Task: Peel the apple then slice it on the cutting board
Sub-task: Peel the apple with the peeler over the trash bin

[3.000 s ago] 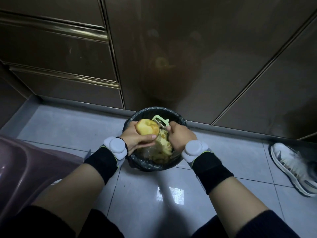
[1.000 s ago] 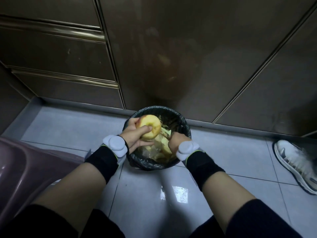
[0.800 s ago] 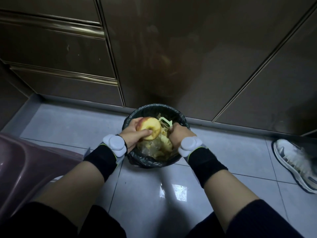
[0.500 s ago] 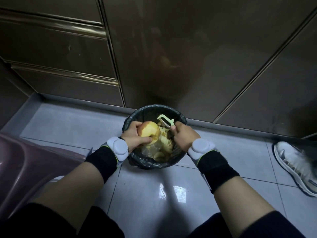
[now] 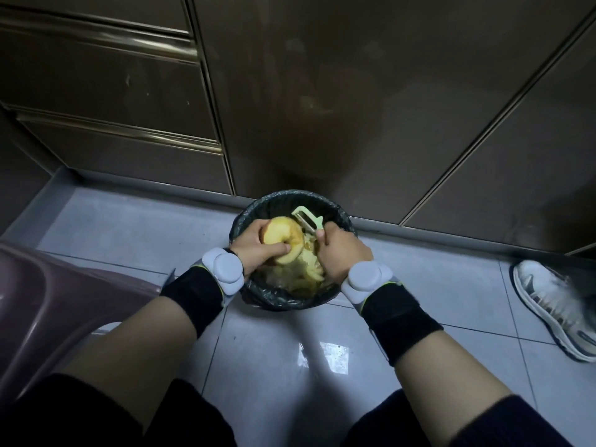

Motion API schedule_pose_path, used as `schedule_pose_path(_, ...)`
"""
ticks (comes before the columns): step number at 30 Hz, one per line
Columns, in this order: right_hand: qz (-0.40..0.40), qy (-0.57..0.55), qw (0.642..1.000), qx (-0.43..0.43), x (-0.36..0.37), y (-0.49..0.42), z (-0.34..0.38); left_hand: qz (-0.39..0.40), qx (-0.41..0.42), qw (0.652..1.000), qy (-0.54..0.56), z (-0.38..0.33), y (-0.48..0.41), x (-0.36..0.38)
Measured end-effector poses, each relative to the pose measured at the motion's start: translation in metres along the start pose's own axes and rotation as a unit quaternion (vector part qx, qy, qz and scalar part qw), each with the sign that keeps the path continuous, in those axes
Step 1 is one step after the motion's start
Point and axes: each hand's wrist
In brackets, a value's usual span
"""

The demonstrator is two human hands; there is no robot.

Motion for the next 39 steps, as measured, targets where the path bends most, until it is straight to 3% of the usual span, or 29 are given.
schedule_pose_path(3, 0.034, 0.016, 0.999, 0.029, 0.003, 0.003, -0.002, -0.007, -0.046, 0.997, 0.059, -0.007, 0.006, 0.002)
schedule_pose_path(9, 0.047, -0.086, 0.995, 0.025, 0.004, 0.015, 0.008, -0.033, -0.089, 0.993, 0.077, -0.007, 0.016, 0.003)
schedule_pose_path(16, 0.012, -0.086, 0.996, -0.026, -0.005, 0.010, 0.012, -0.047, -0.060, 0.997, 0.016, -0.010, 0.006, 0.000)
schedule_pose_path(21, 0.020, -0.053, 0.998, 0.030, 0.001, 0.008, -0.004, -0.015, -0.059, 0.998, 0.031, -0.017, 0.002, -0.009)
schedule_pose_path(26, 0.033, -0.180, 0.983, 0.033, 0.003, -0.007, -0.013, 0.030, -0.052, 0.997, 0.046, -0.019, 0.001, -0.015)
schedule_pose_path(32, 0.073, -0.203, 0.976, 0.026, 0.013, -0.015, -0.012, 0.177, 0.023, 0.984, -0.011, -0.026, 0.009, -0.003)
schedule_pose_path(39, 0.059, -0.232, 0.971, 0.031, 0.012, -0.022, -0.018, 0.142, 0.018, 0.990, -0.005, -0.020, -0.001, -0.001)
Point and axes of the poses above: each hand's wrist, its own y-axis away from the middle knuckle, its own x-axis out of the palm, z = x × y, and after that the axes turned 3 degrees about y, right-handed
